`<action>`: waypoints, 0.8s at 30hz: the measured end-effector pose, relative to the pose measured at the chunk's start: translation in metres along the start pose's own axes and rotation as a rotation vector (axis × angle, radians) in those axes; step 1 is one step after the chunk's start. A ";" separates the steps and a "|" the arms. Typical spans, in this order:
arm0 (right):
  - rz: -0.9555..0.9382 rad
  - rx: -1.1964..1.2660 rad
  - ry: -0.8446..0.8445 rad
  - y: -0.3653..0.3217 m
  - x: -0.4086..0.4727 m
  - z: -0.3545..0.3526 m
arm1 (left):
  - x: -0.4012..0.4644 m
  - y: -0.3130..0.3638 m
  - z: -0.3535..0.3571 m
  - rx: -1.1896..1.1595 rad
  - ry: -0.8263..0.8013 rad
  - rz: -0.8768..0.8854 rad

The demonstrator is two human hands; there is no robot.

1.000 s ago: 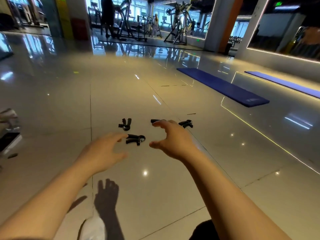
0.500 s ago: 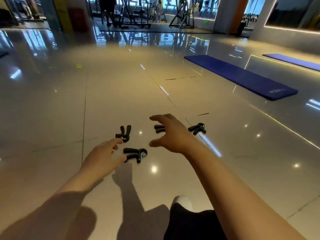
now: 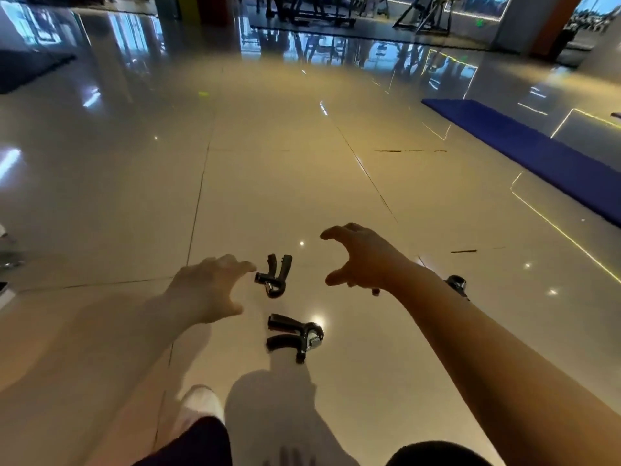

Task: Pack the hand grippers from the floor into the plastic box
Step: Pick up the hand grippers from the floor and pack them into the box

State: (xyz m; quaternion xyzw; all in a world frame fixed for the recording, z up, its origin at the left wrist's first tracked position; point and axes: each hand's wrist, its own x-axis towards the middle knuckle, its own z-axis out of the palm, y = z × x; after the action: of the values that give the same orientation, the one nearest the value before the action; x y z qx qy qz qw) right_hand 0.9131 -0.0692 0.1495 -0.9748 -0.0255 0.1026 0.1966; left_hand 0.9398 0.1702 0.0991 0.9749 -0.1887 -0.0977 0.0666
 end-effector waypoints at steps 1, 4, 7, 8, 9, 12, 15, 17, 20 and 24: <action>0.017 -0.022 -0.007 0.007 0.015 0.010 | 0.013 -0.008 0.003 -0.045 0.020 -0.036; 0.031 -0.036 -0.052 0.034 0.051 0.060 | 0.055 -0.018 0.031 -0.174 0.048 -0.084; 0.010 -0.091 -0.162 0.063 0.083 0.112 | 0.091 -0.020 0.084 -0.175 -0.036 -0.054; 0.030 -0.085 -0.190 0.073 0.093 0.127 | 0.101 -0.020 0.101 -0.191 -0.064 -0.059; 0.051 -0.076 -0.212 0.082 0.101 0.142 | 0.111 -0.021 0.117 -0.209 -0.083 -0.065; 0.054 -0.089 -0.272 0.098 0.123 0.196 | 0.140 -0.031 0.161 -0.294 -0.131 -0.126; 0.030 -0.133 -0.311 0.105 0.137 0.252 | 0.156 -0.052 0.208 -0.256 -0.282 -0.216; 0.007 -0.154 -0.318 0.114 0.142 0.282 | 0.155 -0.064 0.238 -0.191 -0.443 -0.239; -0.027 -0.191 -0.274 0.124 0.144 0.303 | 0.141 -0.073 0.269 -0.059 -0.585 -0.225; -0.058 -0.243 -0.170 0.139 0.148 0.305 | 0.140 -0.074 0.274 -0.001 -0.622 -0.212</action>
State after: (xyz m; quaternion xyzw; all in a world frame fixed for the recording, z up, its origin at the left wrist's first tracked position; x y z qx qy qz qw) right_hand 0.9949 -0.0683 -0.2078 -0.9780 -0.0827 0.1753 0.0770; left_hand 1.0348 0.1595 -0.2024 0.9125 -0.0974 -0.3972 -0.0043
